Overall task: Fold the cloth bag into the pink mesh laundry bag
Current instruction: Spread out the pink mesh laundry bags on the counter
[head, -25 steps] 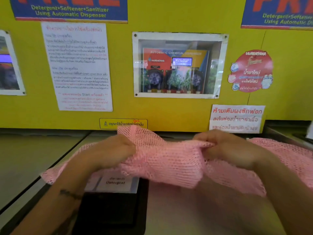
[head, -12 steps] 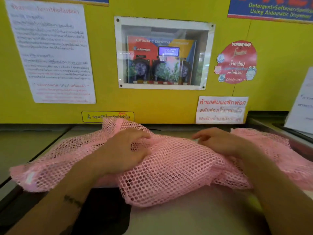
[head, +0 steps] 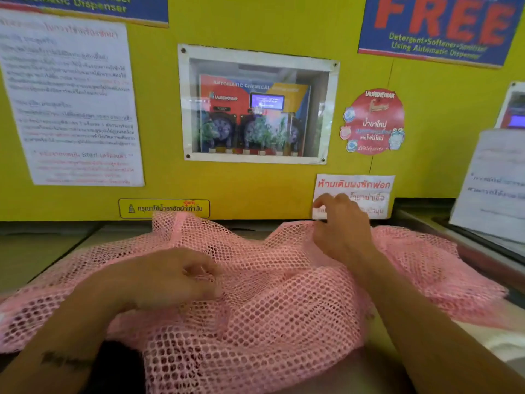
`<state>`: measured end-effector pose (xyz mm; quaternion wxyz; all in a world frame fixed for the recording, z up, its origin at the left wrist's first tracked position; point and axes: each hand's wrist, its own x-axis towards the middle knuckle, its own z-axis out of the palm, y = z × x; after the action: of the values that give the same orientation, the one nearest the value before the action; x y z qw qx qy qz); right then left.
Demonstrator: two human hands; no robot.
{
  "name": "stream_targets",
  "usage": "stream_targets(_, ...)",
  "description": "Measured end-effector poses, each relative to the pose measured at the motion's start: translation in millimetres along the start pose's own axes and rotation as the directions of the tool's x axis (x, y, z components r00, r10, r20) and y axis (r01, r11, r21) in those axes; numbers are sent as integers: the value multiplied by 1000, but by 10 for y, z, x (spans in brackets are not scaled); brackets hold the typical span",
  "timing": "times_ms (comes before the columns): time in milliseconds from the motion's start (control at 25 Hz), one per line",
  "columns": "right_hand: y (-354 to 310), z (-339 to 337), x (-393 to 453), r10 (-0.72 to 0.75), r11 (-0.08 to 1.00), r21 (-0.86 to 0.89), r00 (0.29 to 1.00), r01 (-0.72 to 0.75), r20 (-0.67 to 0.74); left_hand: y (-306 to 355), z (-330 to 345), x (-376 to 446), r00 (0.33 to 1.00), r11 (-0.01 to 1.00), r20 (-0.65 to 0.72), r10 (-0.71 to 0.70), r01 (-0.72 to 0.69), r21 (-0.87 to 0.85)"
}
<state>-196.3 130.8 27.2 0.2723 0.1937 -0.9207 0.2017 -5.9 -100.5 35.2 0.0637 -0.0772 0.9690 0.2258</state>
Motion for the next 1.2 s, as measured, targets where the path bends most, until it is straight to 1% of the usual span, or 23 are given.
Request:
stream_targets(80,-15,18,-34,-19,999,41,993,14,119,2,22,161,938,998,-347,3,-26,-61)
stream_targets(160,-9,88,-88,-19,991,130,904,-40,426,30,90,379,850,999,-525,38,-29,26)
stream_targets(200,-12,121,-126,-42,992,122,818,-34,574,37,135,486,862,996,-502,75,-36,87)
stream_targets(240,-14,148,-163,-54,996,90,729,-10,682,2,197,593,911,989,-403,83,-25,149)
stream_targets(280,-13,186,-169,-57,998,66,683,13,729,-60,253,678,967,978,-253,38,16,206)
stream_targets(320,7,234,-154,-57,998,40,680,41,731,-146,288,747,992,966,-118,-43,71,249)
stream_targets(360,36,279,-124,-43,997,-13,713,73,699,-268,303,821,990,956,-41,-134,140,257)
stream_targets(400,48,291,-97,-25,991,-87,766,105,642,-385,304,875,975,945,-28,-220,220,242)
stream_targets(480,0,201,-70,-12,988,-127,862,88,507,-535,257,888,931,910,-105,-348,363,201)
stream_targets(560,-95,42,-154,-83,997,44,868,71,489,-591,197,811,885,867,-177,-430,459,191)
stream_targets(600,-162,-51,-225,-140,988,139,817,73,560,-593,167,769,878,860,-195,-438,472,194)
stream_targets(640,-239,-142,-296,-174,982,175,707,72,686,-600,132,751,880,863,-216,-423,464,199)
stream_targets(720,-330,-230,-374,-131,986,64,478,152,869,-597,68,703,880,875,-270,-391,447,188)
stream_targets(760,-342,-238,-398,-86,979,-7,440,206,894,-583,27,642,868,882,-321,-379,443,158)
stream_targets(800,-336,-234,-399,-52,972,-61,461,226,886,-536,-10,566,856,907,-384,-346,410,95)
stream_targets(840,-320,-212,-388,-35,973,-92,523,214,851,-454,-28,463,847,944,-449,-285,329,20)
stream_targets(920,-322,-212,-385,-74,980,-81,711,181,699,-263,-66,240,843,996,-530,-89,81,-39)
stream_targets(960,-341,-221,-394,-123,984,-35,802,177,585,-123,-89,82,875,1000,-485,9,-18,-14)
stream_targets(1000,-358,-227,-391,-171,984,41,853,174,493,-15,-97,-84,914,995,-393,98,-101,14)
stream_targets(1040,-389,-251,-394,-211,977,143,852,161,480,58,-99,-214,948,985,-269,172,-174,16)
stream_targets(1080,-437,-292,-416,-252,963,226,803,150,540,125,-80,-332,970,978,-131,204,-207,-12)
stream_targets(1160,-498,-361,-497,-312,949,254,652,185,691,146,48,-456,978,984,116,172,-175,16)
stream_targets(1200,-506,-394,-525,-314,949,241,659,202,683,122,147,-453,974,982,171,150,-166,84)
